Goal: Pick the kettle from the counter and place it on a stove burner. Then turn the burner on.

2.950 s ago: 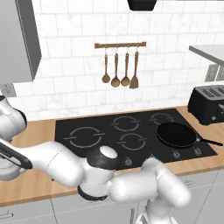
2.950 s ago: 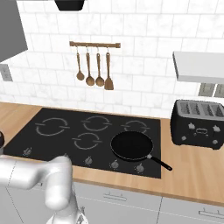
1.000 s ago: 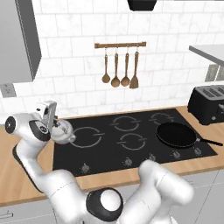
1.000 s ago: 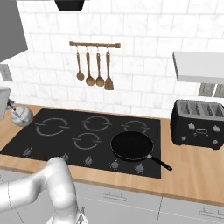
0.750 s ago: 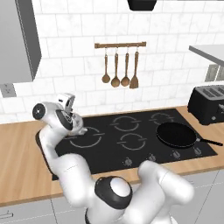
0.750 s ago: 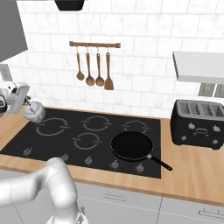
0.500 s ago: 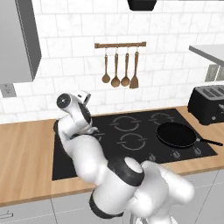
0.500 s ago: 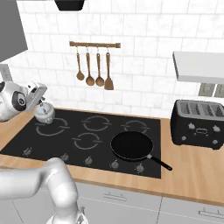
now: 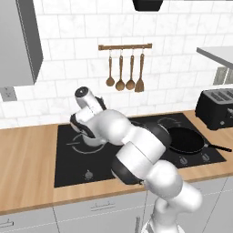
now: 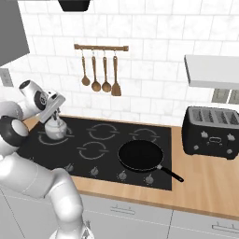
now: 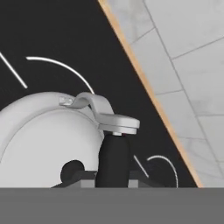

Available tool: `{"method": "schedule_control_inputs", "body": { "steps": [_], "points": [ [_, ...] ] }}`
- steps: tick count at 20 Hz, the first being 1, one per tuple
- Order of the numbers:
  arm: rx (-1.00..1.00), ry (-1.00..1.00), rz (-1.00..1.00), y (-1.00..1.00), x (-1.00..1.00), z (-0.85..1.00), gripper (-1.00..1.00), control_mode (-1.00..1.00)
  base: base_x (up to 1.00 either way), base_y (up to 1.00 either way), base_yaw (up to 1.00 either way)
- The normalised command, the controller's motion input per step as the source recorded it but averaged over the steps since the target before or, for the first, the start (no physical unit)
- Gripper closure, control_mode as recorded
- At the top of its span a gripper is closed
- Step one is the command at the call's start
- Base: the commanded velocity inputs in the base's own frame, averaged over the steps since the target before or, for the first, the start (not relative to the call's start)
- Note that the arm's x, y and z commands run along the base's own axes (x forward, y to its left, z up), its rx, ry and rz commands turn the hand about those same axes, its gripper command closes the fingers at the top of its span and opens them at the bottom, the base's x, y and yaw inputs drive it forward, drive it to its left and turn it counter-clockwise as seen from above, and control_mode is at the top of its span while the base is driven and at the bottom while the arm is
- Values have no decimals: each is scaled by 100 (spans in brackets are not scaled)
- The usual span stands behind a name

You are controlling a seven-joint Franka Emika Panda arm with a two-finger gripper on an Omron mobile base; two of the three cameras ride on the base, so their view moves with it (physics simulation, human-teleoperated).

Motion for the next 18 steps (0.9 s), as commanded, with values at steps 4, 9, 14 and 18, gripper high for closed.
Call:
{"method": "schedule_control_inputs", "body": {
  "steps": [4,9,14,18],
  "points": [
    [-8,1,0,23,6,-35,100,-100,0,0,0],
    [0,-14,-6,11,10,6,100,-100,0,0,0],
    [0,-1,-4,8,8,2,100,-100,0,0,0],
    [0,2,0,0,0,0,-100,-100,0,0,0]
  ]
}}
